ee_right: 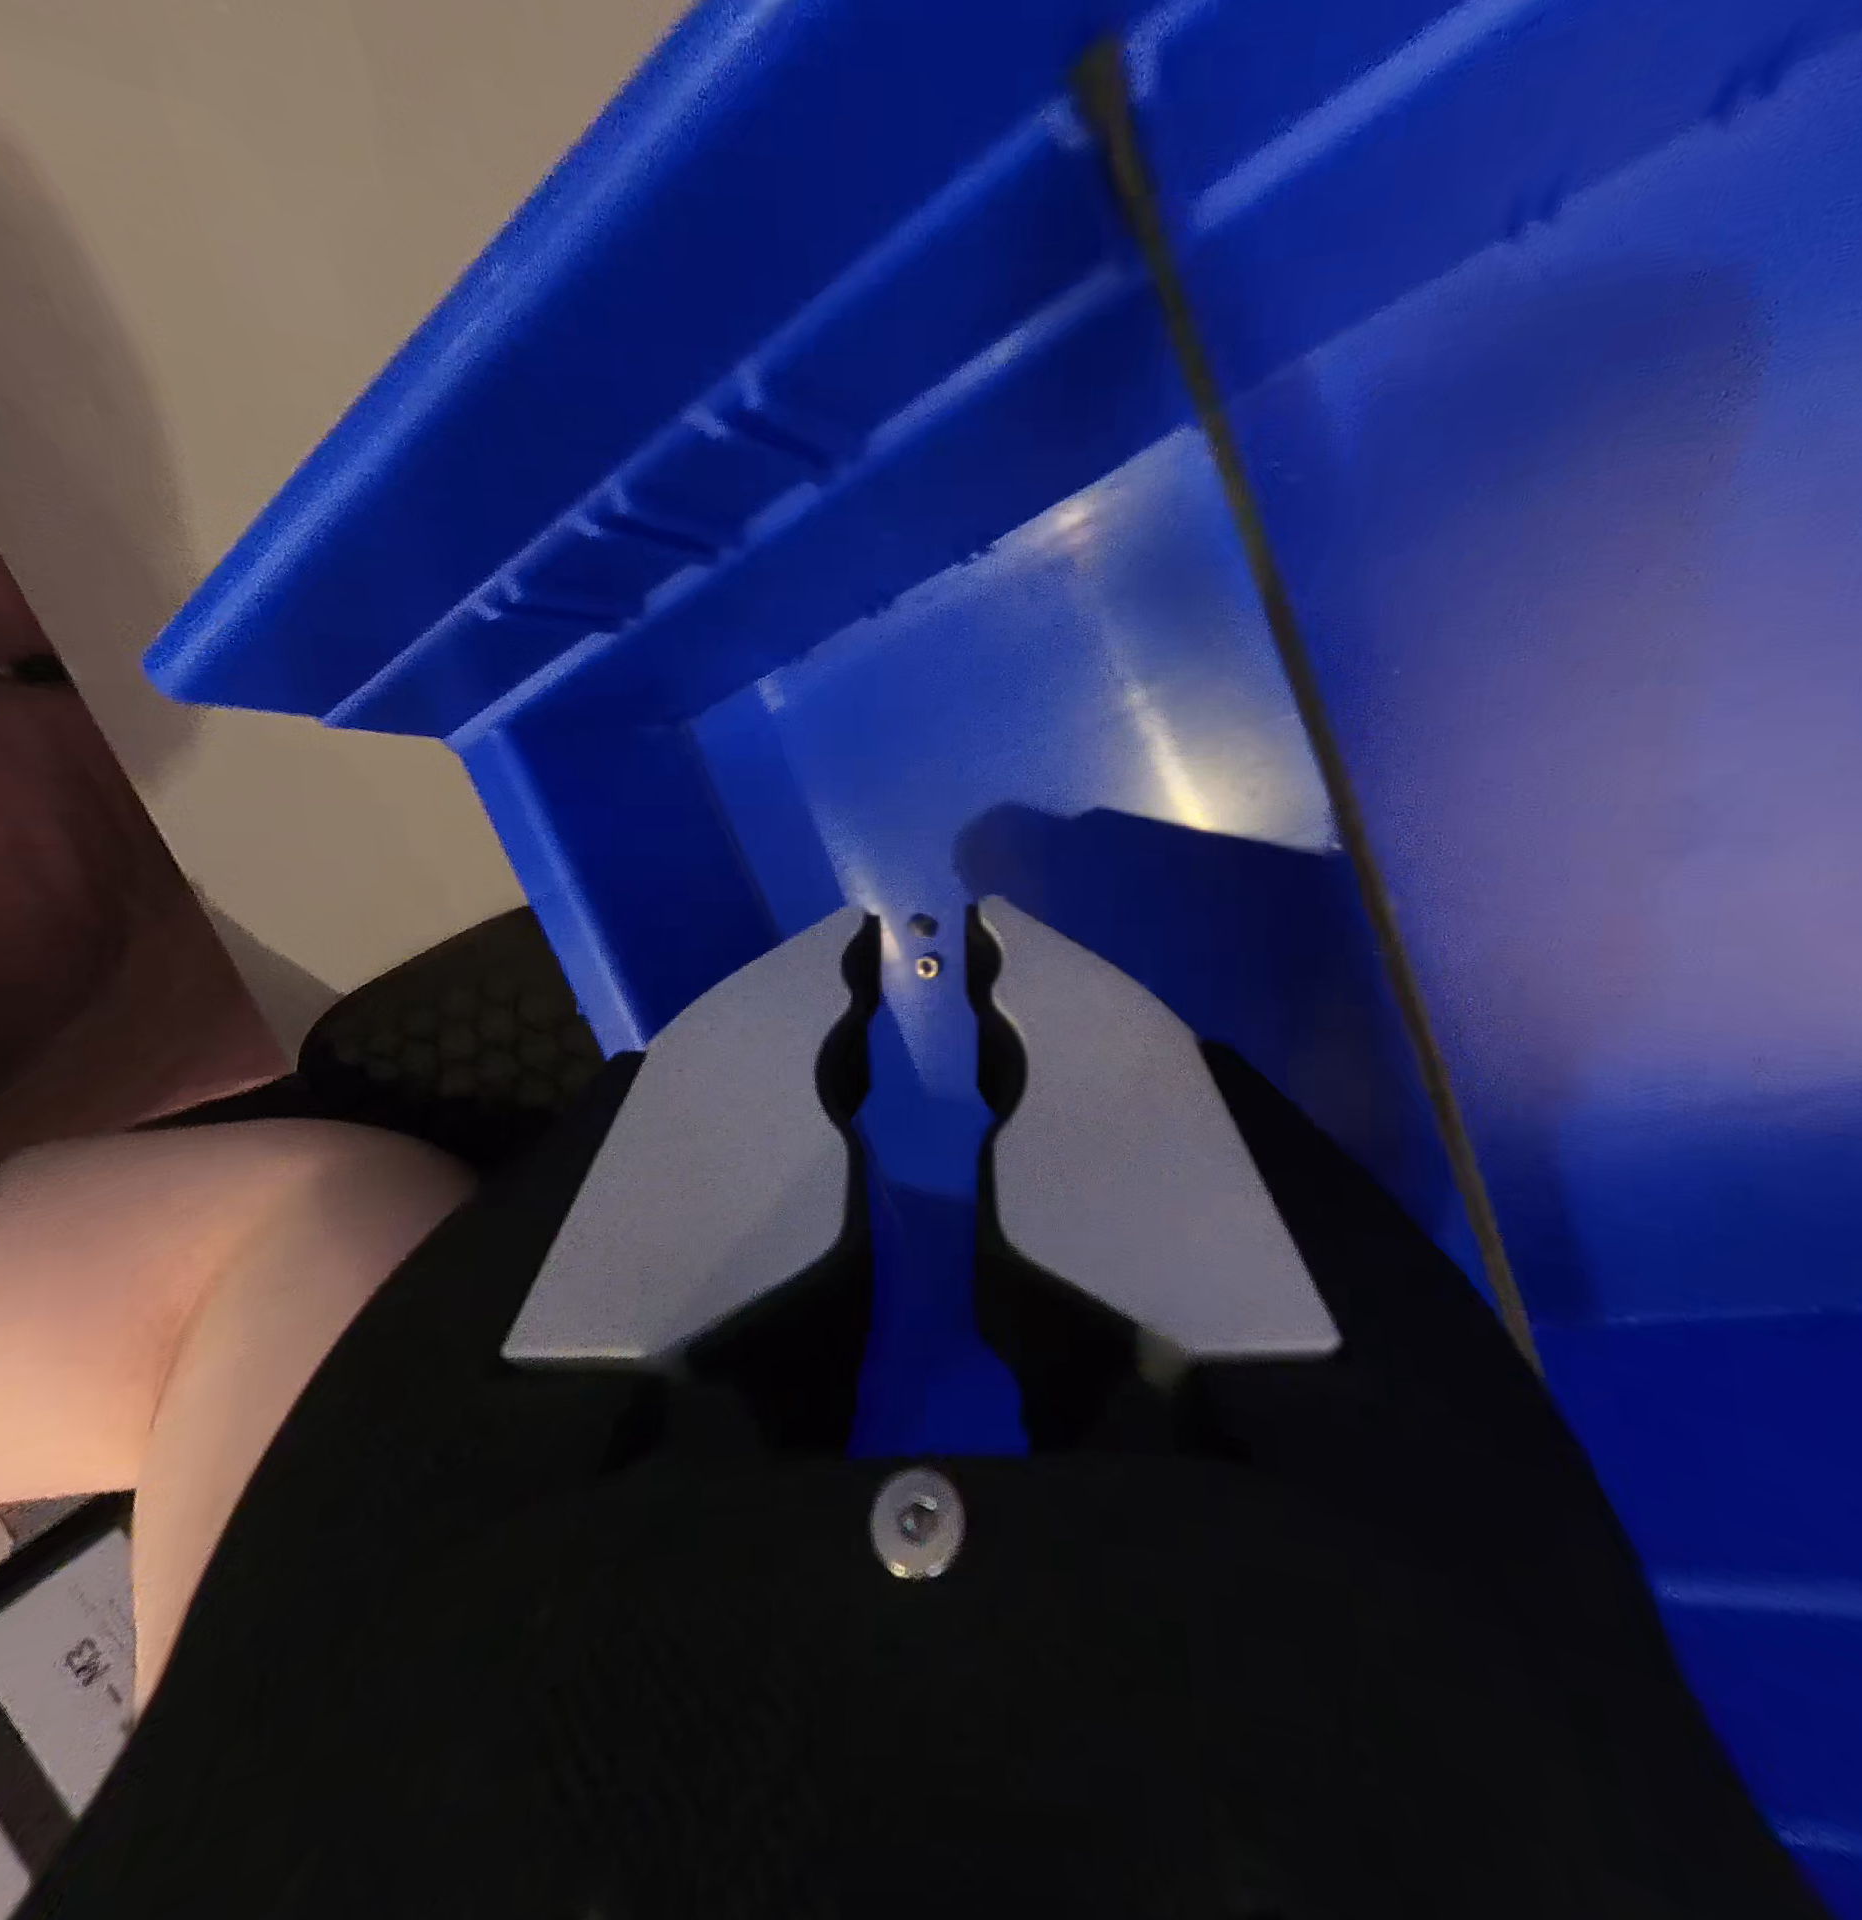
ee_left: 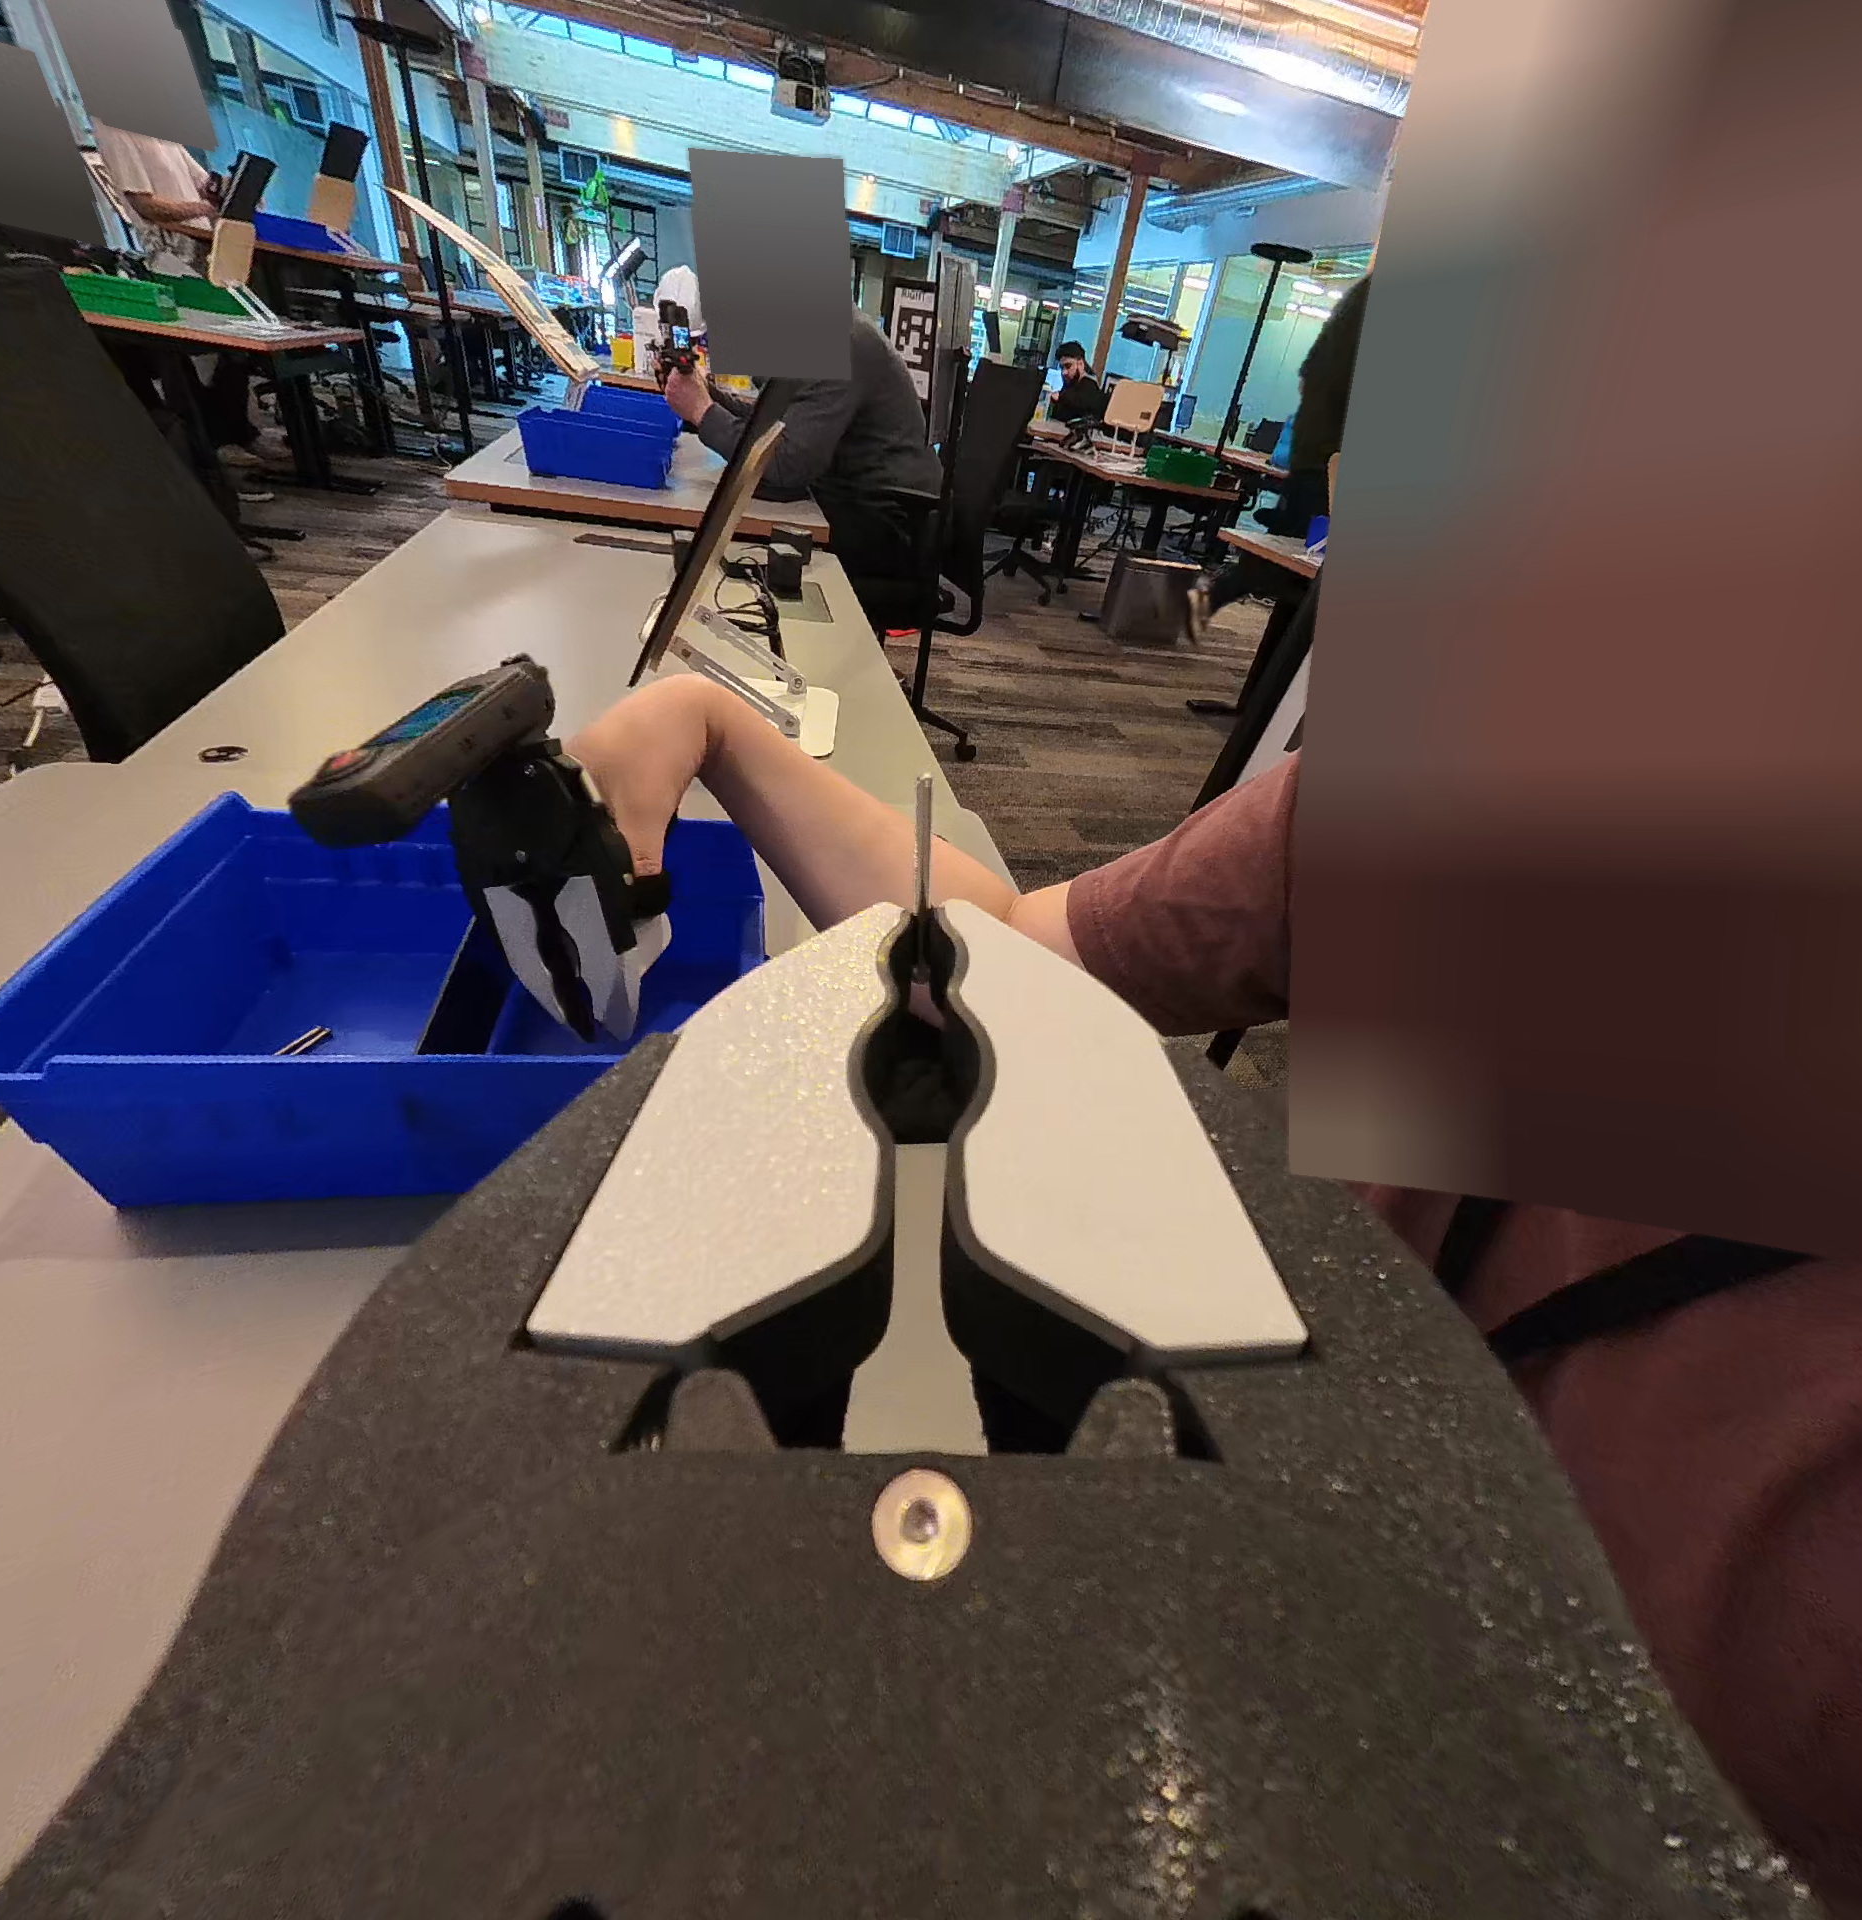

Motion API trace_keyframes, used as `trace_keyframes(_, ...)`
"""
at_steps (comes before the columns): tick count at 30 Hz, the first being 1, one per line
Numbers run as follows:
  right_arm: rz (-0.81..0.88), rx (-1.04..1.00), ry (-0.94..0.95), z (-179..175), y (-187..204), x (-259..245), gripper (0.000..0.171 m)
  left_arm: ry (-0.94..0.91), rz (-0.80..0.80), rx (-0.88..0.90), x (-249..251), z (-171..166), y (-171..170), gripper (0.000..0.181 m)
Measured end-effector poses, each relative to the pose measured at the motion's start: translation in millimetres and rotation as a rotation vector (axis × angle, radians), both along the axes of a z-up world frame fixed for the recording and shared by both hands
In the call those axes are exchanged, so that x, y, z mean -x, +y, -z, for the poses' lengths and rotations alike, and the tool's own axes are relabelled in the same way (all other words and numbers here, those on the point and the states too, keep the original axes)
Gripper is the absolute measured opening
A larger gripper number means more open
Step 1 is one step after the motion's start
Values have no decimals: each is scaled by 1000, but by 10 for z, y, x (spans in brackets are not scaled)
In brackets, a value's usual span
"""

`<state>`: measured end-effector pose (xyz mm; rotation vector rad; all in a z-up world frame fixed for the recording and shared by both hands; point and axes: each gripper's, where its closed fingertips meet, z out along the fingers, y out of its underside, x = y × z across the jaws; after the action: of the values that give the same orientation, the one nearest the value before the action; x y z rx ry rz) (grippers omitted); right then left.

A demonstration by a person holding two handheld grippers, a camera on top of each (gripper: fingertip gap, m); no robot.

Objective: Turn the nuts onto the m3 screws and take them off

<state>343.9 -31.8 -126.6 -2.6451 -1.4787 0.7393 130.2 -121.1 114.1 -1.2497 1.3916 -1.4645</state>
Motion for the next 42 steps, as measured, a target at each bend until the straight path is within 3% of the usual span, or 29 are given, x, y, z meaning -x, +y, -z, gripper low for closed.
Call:
trace_keyframes(4, 36, -82, 68, -205, 67, 3, 23, -11, -28, -6, -1, -17, 36, 2)
trace_keyframes(7, 10, -277, 204, -673, 83, 111, 31, -18, -104, -19, -12, -21, 150, 2)
trace_keyframes(12, -128, -808, 734, -2093, 10, 902, 40, -9, -243, -44, -82, 53, 368, 2)
trace_keyframes(15, -57, -813, 1090, -2777, -131, 1355, 40, -11, -275, -42, -107, 78, 427, 2)
trace_keyframes(17, -23, -728, 1269, -2981, -230, 1583, 33, -11, -279, -33, -113, 87, 438, 2)
trace_keyframes(20, -9, -614, 1308, -2923, -267, 1864, 29, -27, -293, -28, -99, 66, 458, 2)
trace_keyframes(26, -44, -565, 1204, -2664, -296, 2184, 26, -35, -301, -23, -77, 46, 474, 2)
trace_keyframes(28, -62, -534, 1189, -2600, -314, 2242, 23, -33, -300, -22, -82, 52, 477, 2)
trace_keyframes(31, -107, -506, 1176, -2544, -362, 2274, 4, -25, -306, -27, -83, 65, 485, 2)
trace_keyframes(36, -120, -497, 1163, -2514, -357, 2267, 3, -13, -317, -43, -101, 93, 498, 3)
trace_keyframes(39, -102, -477, 1172, -2510, -298, 2234, 3, -21, -369, -29, -86, 81, 581, 26)
trace_keyframes(42, -18, -556, 1089, -2461, -16, 1995, 3, -7, -464, -33, 26, 72, 743, 36)
